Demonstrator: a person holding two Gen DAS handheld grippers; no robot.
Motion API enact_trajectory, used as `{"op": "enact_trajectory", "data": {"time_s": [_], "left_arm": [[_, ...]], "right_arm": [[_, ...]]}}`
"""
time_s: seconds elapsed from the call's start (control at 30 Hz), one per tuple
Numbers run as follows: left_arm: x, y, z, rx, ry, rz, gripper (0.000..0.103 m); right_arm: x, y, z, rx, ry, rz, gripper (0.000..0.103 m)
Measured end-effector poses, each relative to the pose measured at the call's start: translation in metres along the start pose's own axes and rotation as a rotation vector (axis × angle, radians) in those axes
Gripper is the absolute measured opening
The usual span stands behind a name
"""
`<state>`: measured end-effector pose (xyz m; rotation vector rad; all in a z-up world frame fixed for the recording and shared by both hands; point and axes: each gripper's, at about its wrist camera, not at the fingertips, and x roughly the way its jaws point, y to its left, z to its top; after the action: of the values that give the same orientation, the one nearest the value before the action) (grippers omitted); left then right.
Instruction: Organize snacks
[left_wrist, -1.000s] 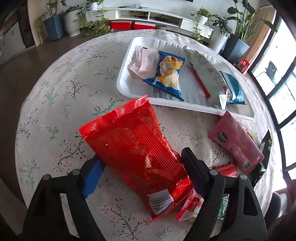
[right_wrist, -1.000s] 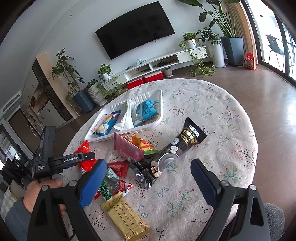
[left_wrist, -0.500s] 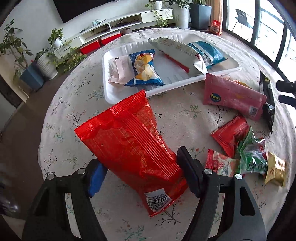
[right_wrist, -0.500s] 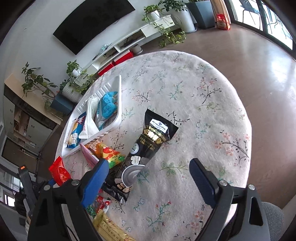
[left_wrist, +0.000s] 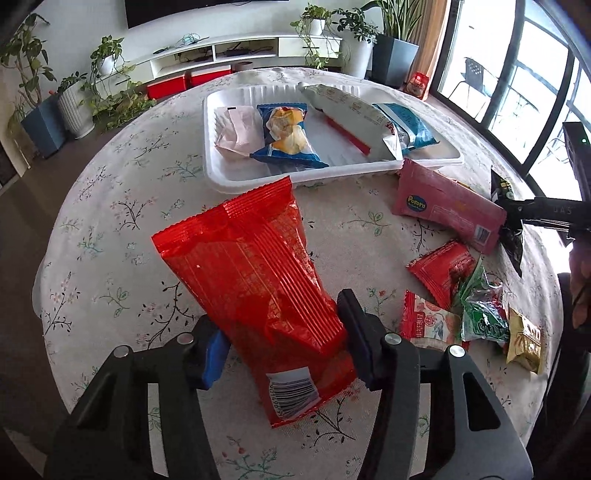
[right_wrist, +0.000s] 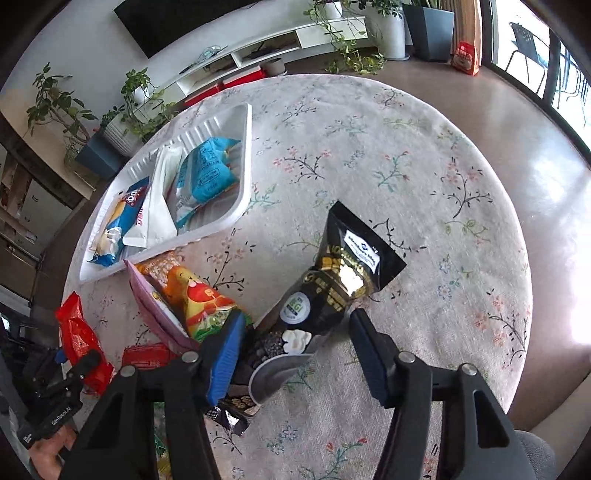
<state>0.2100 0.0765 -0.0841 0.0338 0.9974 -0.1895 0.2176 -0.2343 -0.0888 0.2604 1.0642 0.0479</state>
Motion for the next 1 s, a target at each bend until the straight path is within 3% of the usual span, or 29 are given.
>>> {"op": "enact_trajectory", "data": {"time_s": [0.1,0.33,0.47,0.57,0.7,1.0], "left_arm": [[-0.001,0.000,-0.001,0.000,-0.004,0.006,0.051],[0.002,0.002,-0.003,-0.016,0.007,0.001,0.051],[0.003,0.010,-0.003,-0.055,0.015,-0.007,0.051],[0.003,0.012,-0.003,-0.069,0.013,-0.016,0.047],[0.000,0.021,-0.003,-0.124,-0.001,-0.033,0.040],[-0.008,0.023,-0.005,-0.157,-0.022,-0.066,0.035]], "right_arm": [[0.001,0.003,0.002,-0.032,-0.006,-0.042,0.050],[0.010,0.025,0.001,-0.174,0.006,-0.149,0.049],[0.005,0.025,-0.007,-0.236,-0.014,-0.186,0.031],[0.001,0.020,-0.009,-0.236,-0.008,-0.166,0.026],[-0.007,0.010,-0.014,-0.194,-0.019,-0.114,0.025],[-0.024,-0.015,-0.018,-0.082,-0.071,-0.021,0.024]]}}
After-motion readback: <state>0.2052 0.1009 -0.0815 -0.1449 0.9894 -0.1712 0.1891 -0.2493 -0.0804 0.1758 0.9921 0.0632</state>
